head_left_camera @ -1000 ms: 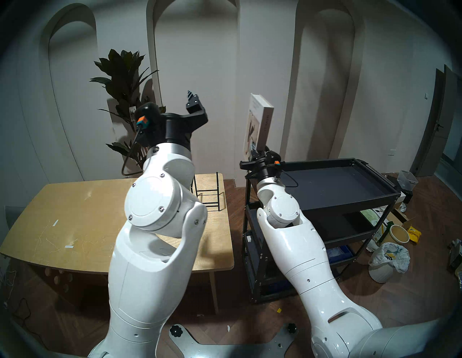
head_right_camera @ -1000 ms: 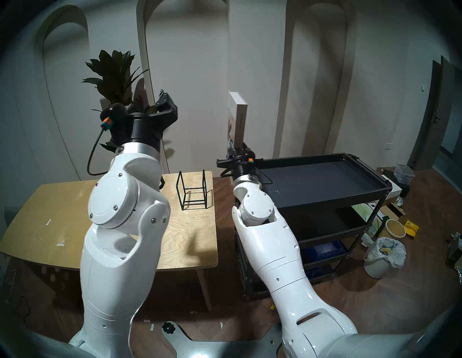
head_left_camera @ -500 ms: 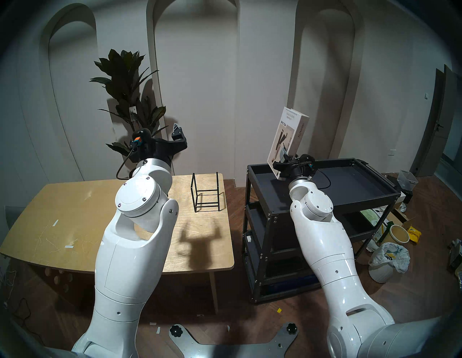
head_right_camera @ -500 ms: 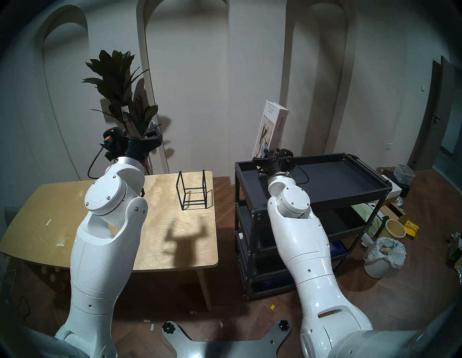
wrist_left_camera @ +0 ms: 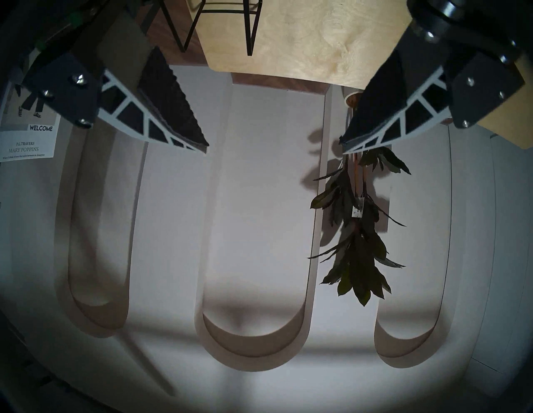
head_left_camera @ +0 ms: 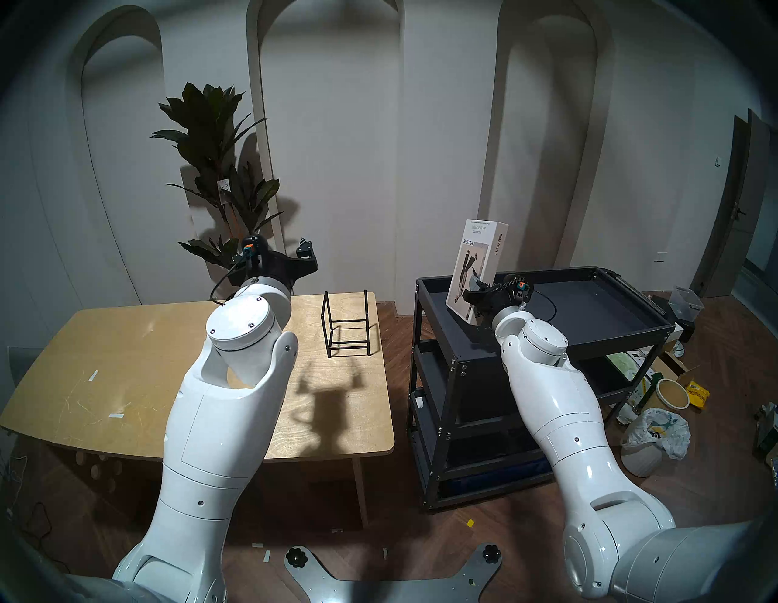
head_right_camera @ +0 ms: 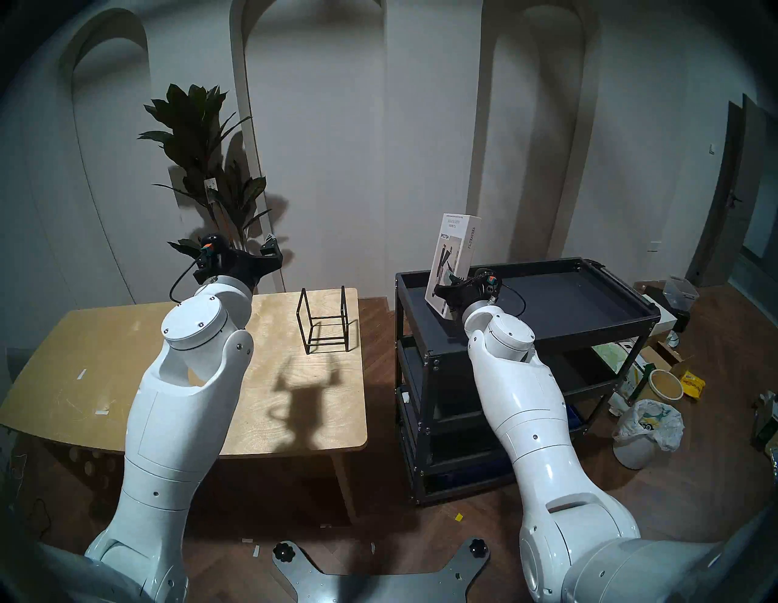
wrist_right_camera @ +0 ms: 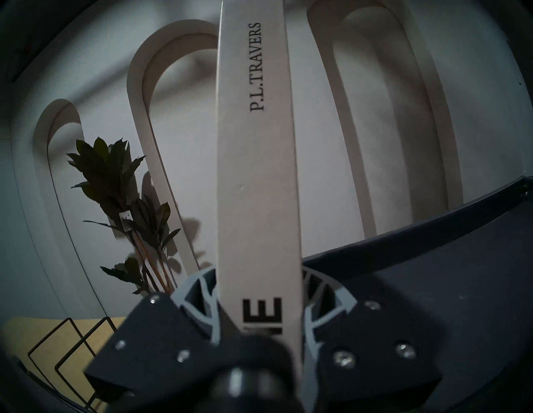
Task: Transfer books between table and cart
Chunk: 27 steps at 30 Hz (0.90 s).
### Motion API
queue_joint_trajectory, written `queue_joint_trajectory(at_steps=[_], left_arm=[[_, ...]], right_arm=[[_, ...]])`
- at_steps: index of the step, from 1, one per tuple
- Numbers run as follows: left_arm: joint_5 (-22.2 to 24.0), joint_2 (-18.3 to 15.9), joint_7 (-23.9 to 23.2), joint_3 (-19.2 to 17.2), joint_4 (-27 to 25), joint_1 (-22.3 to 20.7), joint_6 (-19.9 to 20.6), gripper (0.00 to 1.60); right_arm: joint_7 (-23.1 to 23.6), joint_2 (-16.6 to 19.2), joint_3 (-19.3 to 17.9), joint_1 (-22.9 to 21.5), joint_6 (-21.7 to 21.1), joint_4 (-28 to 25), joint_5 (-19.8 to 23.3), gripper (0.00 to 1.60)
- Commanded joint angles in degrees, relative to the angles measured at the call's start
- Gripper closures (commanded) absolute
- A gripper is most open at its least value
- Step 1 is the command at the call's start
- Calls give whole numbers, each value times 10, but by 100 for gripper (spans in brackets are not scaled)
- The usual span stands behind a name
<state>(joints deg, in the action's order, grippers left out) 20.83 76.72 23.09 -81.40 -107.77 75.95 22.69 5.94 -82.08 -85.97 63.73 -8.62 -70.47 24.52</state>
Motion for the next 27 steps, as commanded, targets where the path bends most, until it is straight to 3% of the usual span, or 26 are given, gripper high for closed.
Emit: queue_joint_trajectory(at_steps=[1,15,27], left_arm=[[13,-2,-10,-8,0,-32,19,0],[31,-4,-10,-16,13,-40,52,0],[27,-2,-6,-10,11,-32,54,0]], right_arm=[[4,14,2,-48,-49,-9,1,160],[48,55,38,-42,-89,4,-30,160],[97,87,46,13,-50,-17,-39,160]])
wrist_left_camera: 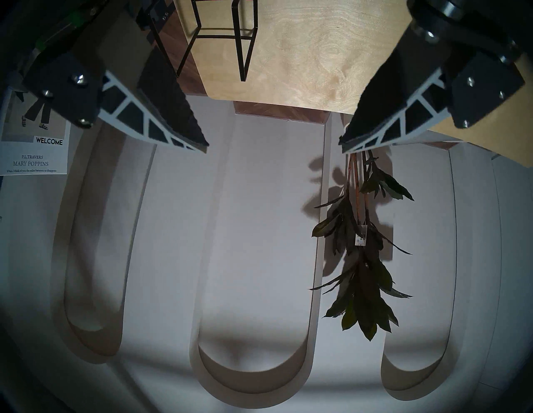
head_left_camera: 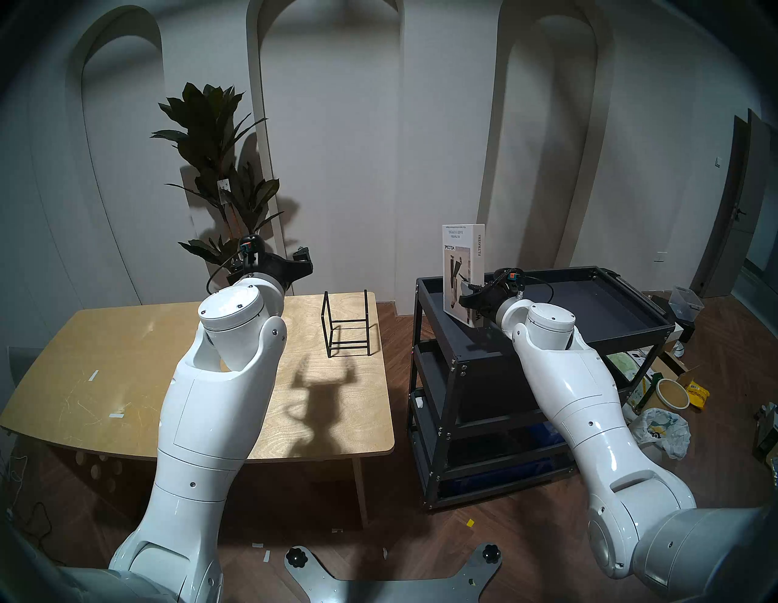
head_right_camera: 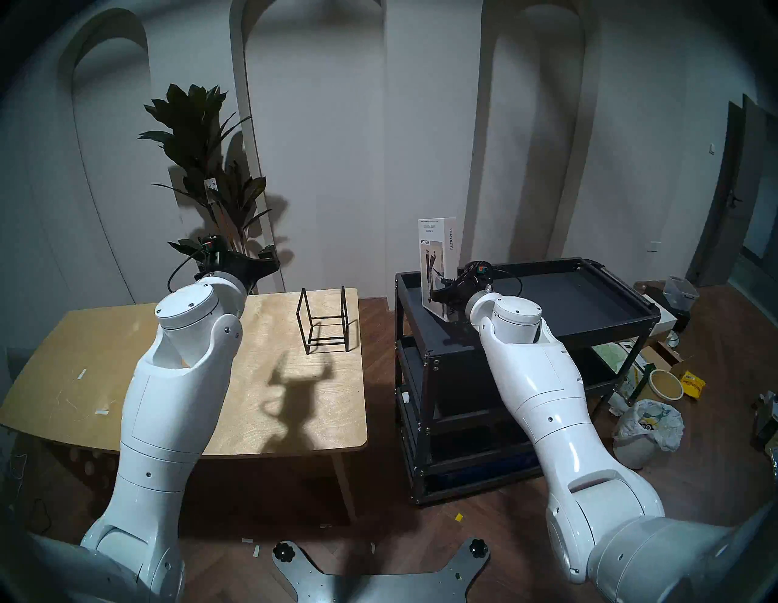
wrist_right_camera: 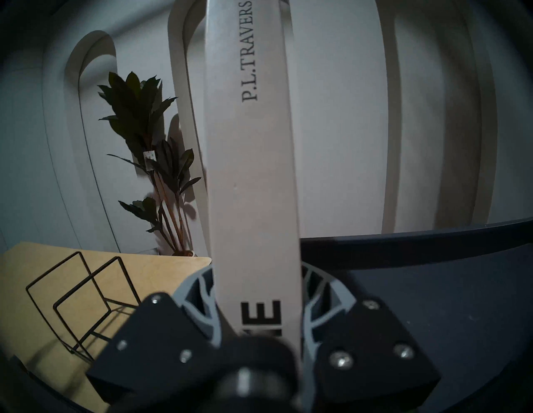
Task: Transfer books between table and cart
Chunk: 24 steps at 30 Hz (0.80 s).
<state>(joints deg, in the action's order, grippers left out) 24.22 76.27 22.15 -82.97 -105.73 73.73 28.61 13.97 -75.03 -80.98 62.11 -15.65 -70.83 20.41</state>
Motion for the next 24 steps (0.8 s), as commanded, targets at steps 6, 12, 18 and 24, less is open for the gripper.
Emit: queue_joint_trajectory(at_steps=[6,12,18,24], left_arm=[[-10,5,9,16,-11,-10,-2,0],[-13,6,17,22,-10,-12,-1,0],[-14,6,21,27,-5,-14,0,0],[-14,5,22,31,0,-18,-2,0]], right_arm=[[13,12,-12,33,24,-6,4,160],[11,7,-7,24,33,28,-3,160],[10,3,-3,18,51,53,-9,160],[13,-1,-4,15,58,61,-4,160]])
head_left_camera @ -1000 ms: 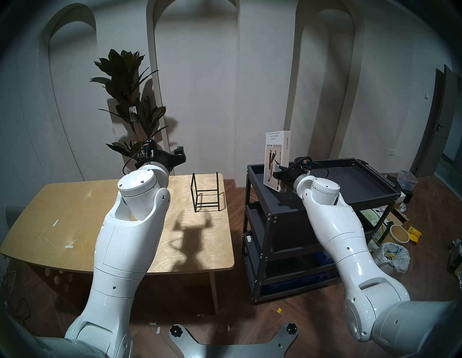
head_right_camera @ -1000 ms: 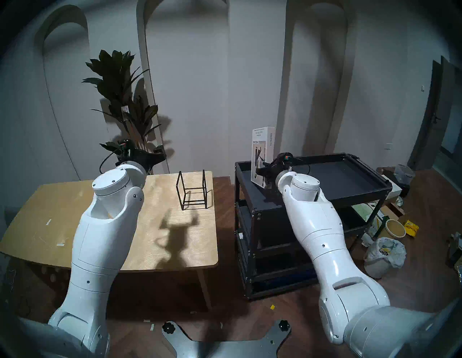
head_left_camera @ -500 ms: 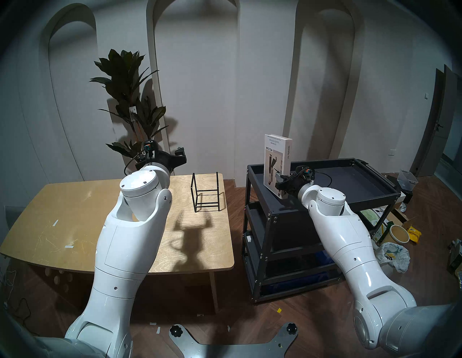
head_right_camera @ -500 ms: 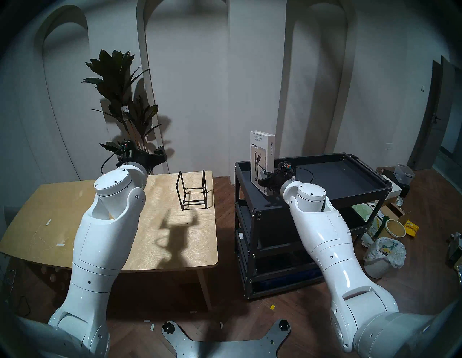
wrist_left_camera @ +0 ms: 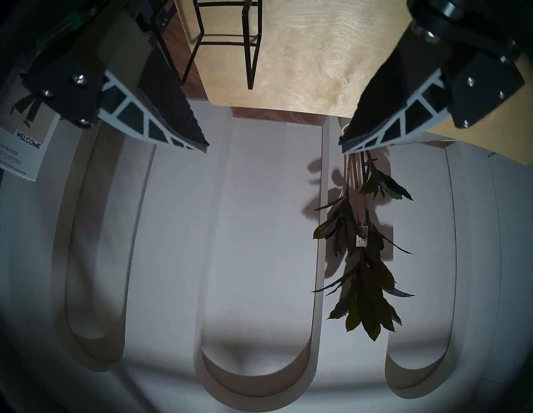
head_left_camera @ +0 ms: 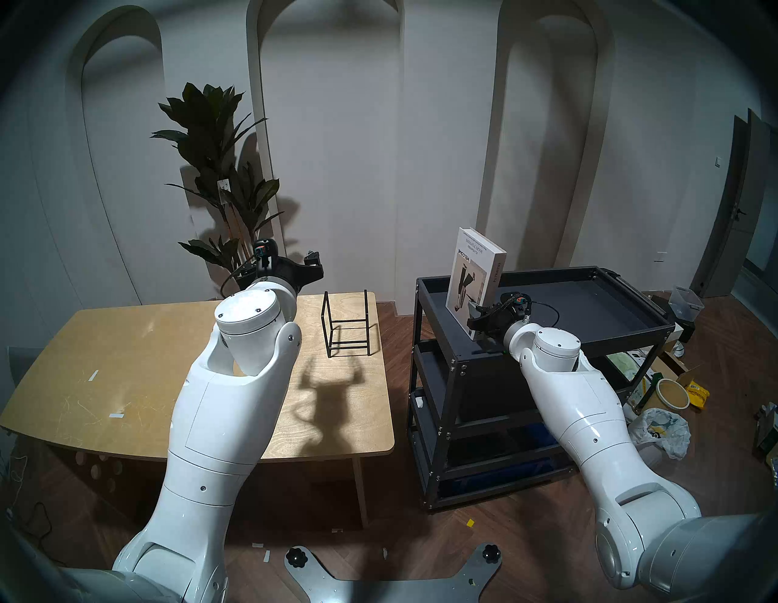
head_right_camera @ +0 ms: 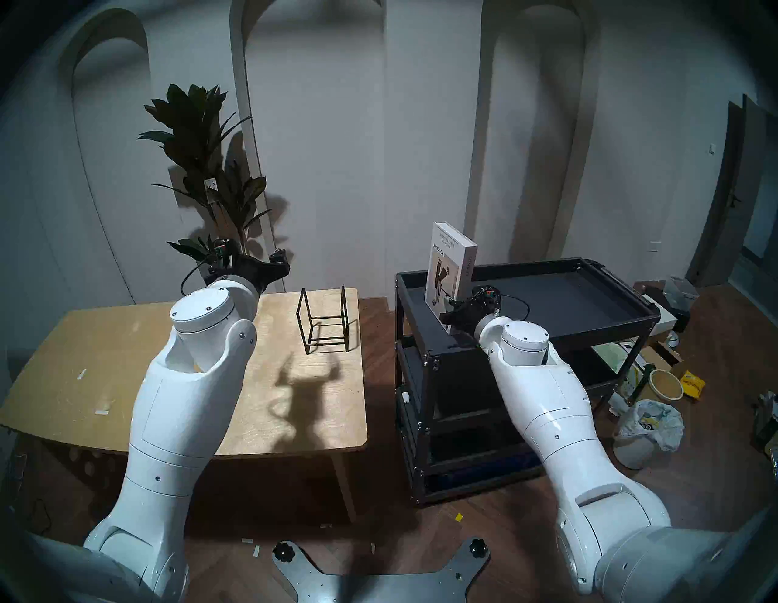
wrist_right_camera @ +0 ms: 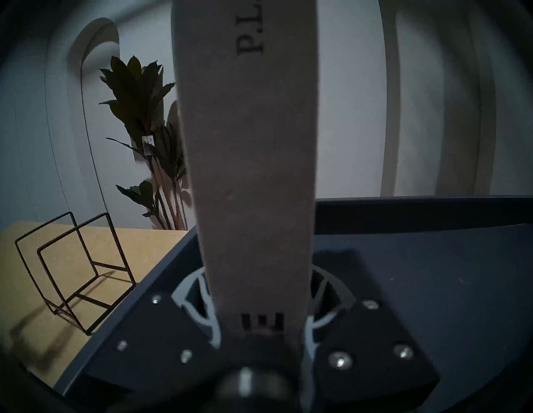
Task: Transfer books between table and cart
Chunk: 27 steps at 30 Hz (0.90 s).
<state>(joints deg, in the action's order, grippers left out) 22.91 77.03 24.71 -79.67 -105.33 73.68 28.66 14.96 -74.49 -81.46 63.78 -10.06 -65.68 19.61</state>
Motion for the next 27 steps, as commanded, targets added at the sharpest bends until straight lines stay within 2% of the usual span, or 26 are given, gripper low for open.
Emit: queue_joint_trajectory(at_steps=[1,15,16,19,20,22,24,26,27], left_arm=[[-1,-2,-3,-2,-4,-18,-3,0],[-5,3,3,4,5,-24,1,0],[-5,3,4,4,5,-25,1,0],[-6,4,4,4,6,-25,1,0],[-6,4,5,5,6,-25,2,0],[-6,4,6,5,6,-26,2,0],[-6,5,7,6,7,-26,3,0],[-6,5,8,6,7,-26,3,0],[-6,6,8,7,7,-26,3,0]], right_arm=[[3,-7,1,-2,1,10,5,160],[-3,-9,4,-10,-5,21,7,160],[-3,-8,4,-10,-5,21,7,154],[-4,-8,5,-10,-5,20,7,151],[-3,-7,5,-9,-5,20,8,142],[-3,-7,5,-8,-4,20,9,141],[-3,-6,5,-7,-3,19,10,121],[-3,-6,5,-6,-3,18,10,122],[-4,-5,4,-5,-2,18,11,97]])
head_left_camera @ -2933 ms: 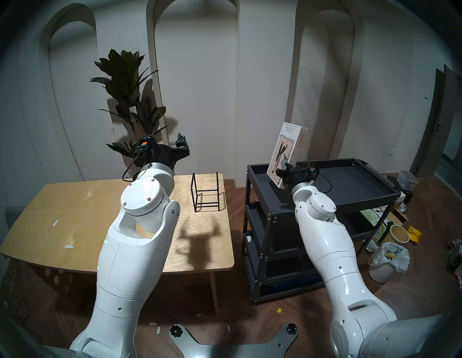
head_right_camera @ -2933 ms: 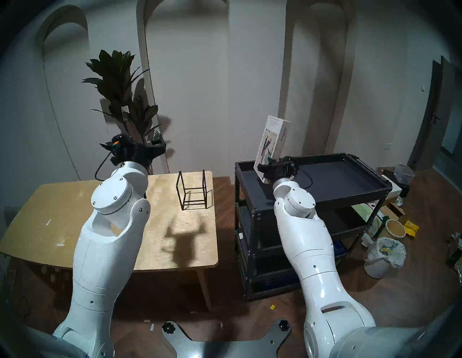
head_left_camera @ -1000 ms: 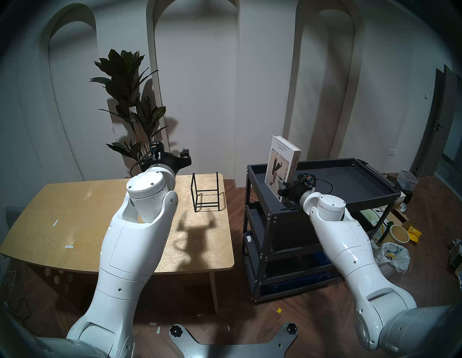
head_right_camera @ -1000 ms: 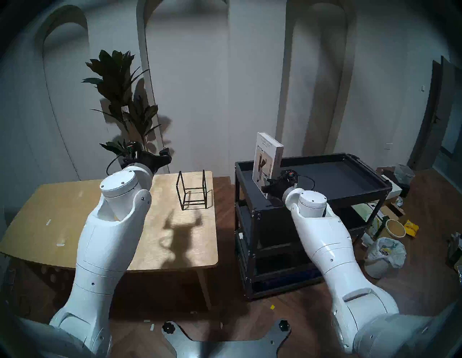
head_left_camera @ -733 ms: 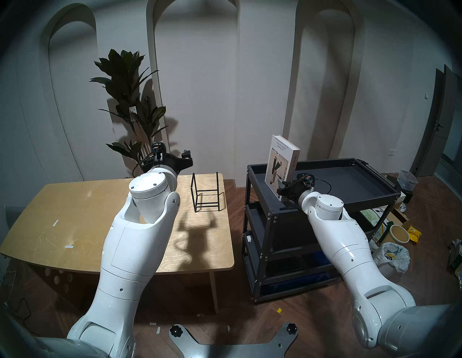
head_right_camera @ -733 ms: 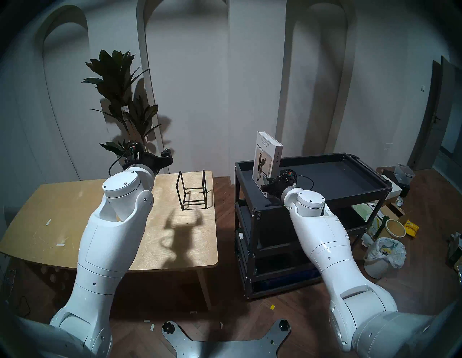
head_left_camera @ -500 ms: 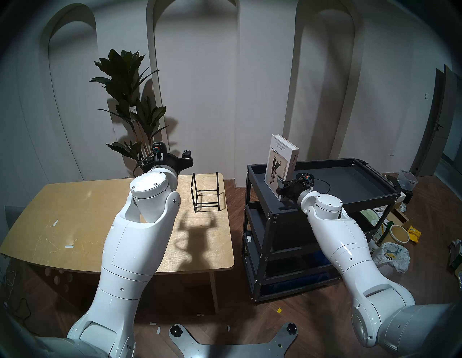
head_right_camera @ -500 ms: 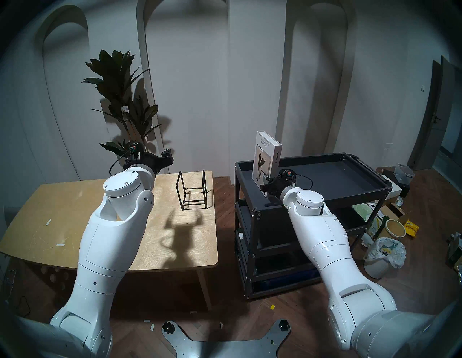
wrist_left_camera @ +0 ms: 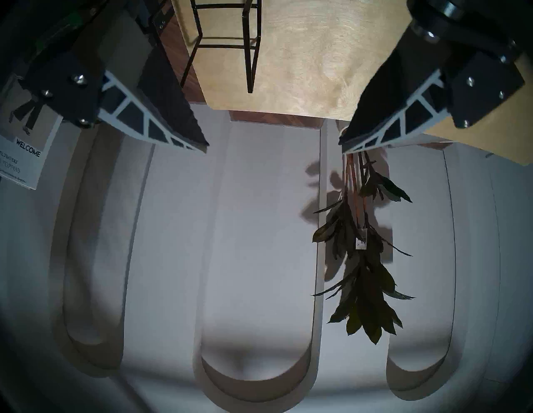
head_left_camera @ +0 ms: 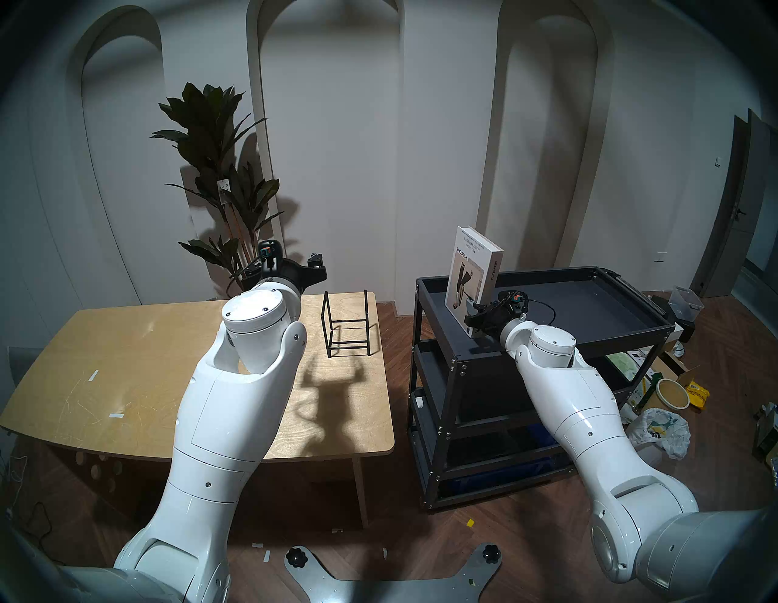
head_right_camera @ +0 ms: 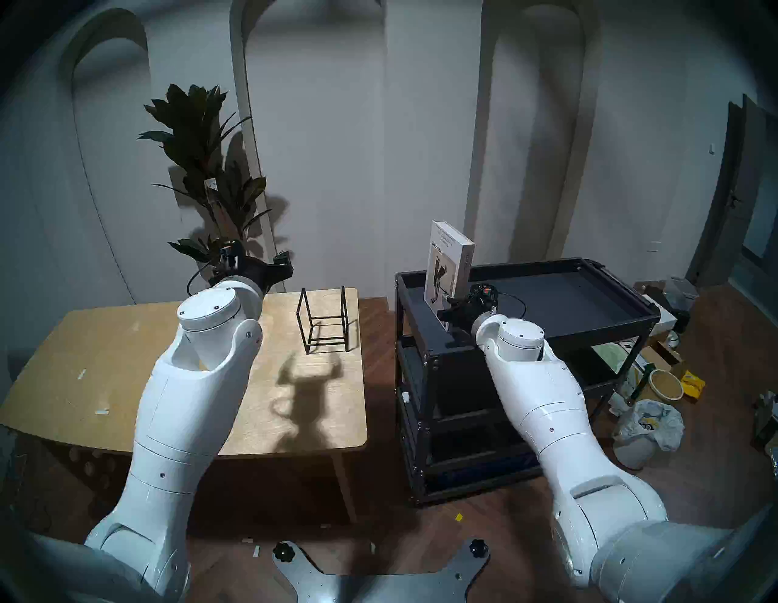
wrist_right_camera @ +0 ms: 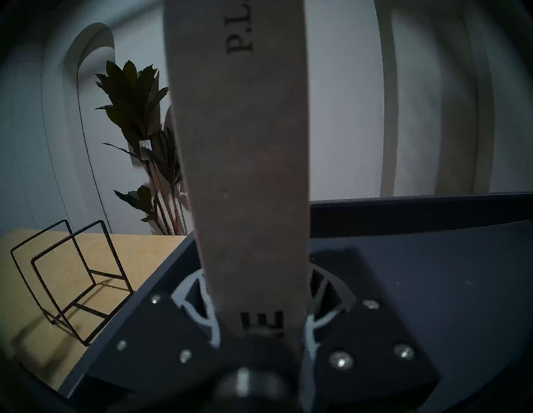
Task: Transfer books between table and cart
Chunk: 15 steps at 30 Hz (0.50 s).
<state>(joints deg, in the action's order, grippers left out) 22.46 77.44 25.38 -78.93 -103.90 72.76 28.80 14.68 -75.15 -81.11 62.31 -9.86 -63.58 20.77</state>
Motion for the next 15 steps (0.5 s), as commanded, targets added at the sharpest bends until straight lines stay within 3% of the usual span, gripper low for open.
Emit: queue_joint_trajectory(at_steps=[1,2,3,4,5,7,9,15], left_arm=[[-2,2,2,0,-8,-16,1,0],[-2,2,2,0,-8,-16,1,0],[-2,3,3,2,-8,-16,1,0],[-3,3,3,2,-8,-16,1,0],[-3,3,3,2,-8,-16,1,0],[-3,3,4,3,-8,-16,1,0],[-4,3,5,4,-8,-16,1,0],[-4,5,7,5,-10,-16,1,0]], right_arm=[[-1,2,1,10,-4,-4,0,87],[-1,2,1,10,-4,-4,0,87],[-2,2,1,11,-3,-4,0,43],[-2,3,1,11,-3,-4,1,31],[-2,3,1,11,-3,-4,1,31],[-1,3,1,12,-2,-3,2,9],[-1,4,1,12,-1,-3,3,0],[-1,6,-2,16,-2,-10,6,0]])
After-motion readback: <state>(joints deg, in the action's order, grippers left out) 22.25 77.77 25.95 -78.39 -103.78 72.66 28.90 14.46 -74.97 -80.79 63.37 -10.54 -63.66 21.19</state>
